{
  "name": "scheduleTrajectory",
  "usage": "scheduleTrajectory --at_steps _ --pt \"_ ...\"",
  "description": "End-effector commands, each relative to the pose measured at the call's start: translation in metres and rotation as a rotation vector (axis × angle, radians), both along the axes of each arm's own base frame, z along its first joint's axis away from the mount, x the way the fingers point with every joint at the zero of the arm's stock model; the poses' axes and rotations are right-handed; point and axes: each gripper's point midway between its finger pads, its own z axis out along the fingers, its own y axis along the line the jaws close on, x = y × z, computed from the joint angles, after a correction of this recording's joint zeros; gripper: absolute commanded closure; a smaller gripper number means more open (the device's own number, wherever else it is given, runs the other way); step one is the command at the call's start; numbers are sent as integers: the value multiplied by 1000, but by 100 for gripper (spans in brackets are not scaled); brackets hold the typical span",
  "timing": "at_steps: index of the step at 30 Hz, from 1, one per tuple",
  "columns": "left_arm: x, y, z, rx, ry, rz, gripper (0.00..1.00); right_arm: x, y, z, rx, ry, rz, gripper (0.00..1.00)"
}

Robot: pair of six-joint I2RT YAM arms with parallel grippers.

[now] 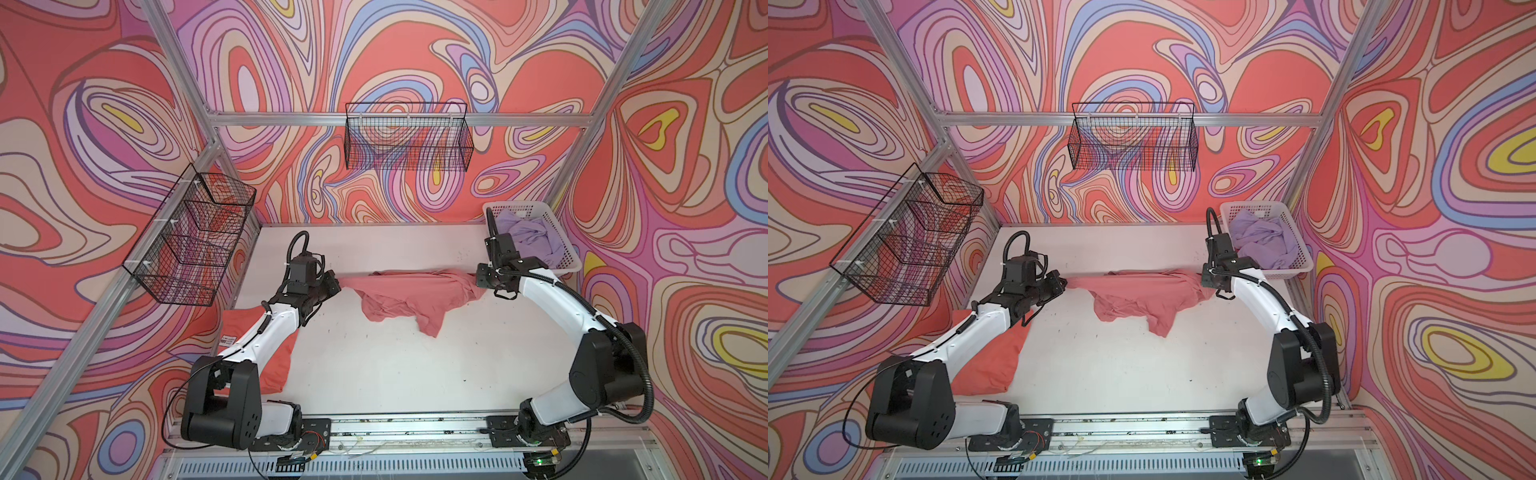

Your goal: Fold and stack the t-shirts

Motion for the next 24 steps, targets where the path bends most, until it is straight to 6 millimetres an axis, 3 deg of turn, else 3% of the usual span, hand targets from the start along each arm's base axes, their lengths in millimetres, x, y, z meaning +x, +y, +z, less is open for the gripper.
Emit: scheduleTrajectory --at_steps 1,4,10,16,19,22,24 --pt "-3 1 12 26 13 -32 100 -11 -5 -13 -14 33 6 100" --pt "-15 -20 16 -47 50 -115 100 -20 -9 -12 -28 33 1 100" --pt "-100 -54 17 -69 172 -287 100 -30 -18 5 -74 16 0 100" --pt "-186 -76 11 -191 261 -398 100 -37 -22 -7 -98 67 3 100" --pt "-212 -99 16 -288 251 -504 100 -39 -21 -17 -99 98 11 100" --pt "-234 -118 -5 -337 361 -601 100 -38 -19 -23 -95 117 16 100" --pt "-243 -129 -16 -318 434 -666 52 -34 -18 -19 -85 108 15 88"
